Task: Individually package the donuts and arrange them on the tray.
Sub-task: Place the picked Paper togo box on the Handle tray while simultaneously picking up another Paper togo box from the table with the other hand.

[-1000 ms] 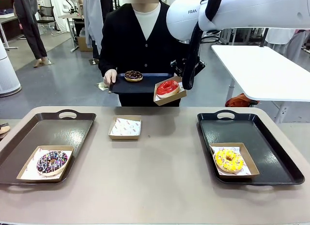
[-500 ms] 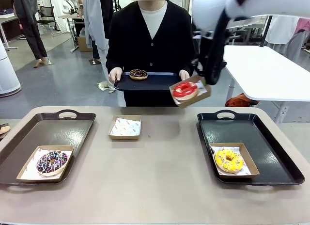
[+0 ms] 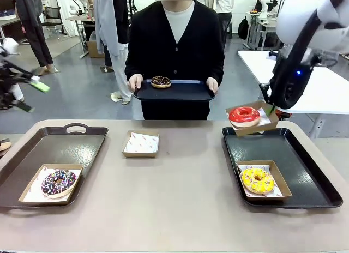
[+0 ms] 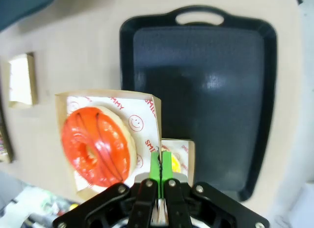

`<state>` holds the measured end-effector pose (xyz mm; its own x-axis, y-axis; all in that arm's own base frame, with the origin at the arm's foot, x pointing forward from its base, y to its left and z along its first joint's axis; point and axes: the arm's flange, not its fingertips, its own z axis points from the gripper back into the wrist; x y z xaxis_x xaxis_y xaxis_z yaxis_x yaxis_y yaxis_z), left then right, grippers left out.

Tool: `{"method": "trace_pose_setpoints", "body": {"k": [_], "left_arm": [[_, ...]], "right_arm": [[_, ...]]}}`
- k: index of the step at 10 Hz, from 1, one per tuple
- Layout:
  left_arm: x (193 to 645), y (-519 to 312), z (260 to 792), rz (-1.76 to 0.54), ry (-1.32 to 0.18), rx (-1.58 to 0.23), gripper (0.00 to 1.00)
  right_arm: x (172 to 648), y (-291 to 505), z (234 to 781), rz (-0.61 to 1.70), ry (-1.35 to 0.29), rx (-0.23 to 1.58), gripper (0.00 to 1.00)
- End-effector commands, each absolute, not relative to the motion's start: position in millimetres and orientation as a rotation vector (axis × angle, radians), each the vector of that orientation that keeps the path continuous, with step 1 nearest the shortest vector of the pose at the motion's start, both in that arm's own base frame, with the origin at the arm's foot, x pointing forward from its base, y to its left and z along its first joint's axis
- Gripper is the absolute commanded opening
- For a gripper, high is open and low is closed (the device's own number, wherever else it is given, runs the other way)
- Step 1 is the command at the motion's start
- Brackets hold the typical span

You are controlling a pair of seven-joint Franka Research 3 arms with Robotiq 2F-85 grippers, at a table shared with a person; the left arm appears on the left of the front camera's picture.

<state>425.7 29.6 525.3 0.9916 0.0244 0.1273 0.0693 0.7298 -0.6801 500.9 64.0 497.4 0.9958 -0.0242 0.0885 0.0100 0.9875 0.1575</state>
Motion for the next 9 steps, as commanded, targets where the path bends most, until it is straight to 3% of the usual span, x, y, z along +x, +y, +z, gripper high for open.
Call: {"method": "trace_pose_setpoints", "body": {"k": [1, 5, 9], "left_arm": [[455.2, -13.8, 517.1, -0.043, -0.095, -0.623, 1.0], [492.5, -107.1, 453.5, -0.103, 0.01, -0.356, 1.0], [520.2, -151.9, 407.2, -0.14, 0.0, -0.223, 1.0]], "right_arm": [[487.8, 45.5, 470.9, 0.005, -0.154, 0.212, 0.01], [496.9, 23.3, 431.4, -0.006, -0.119, 0.217, 0.01], [496.2, 24.7, 430.5, -0.016, -0.101, 0.182, 0.01]]}}
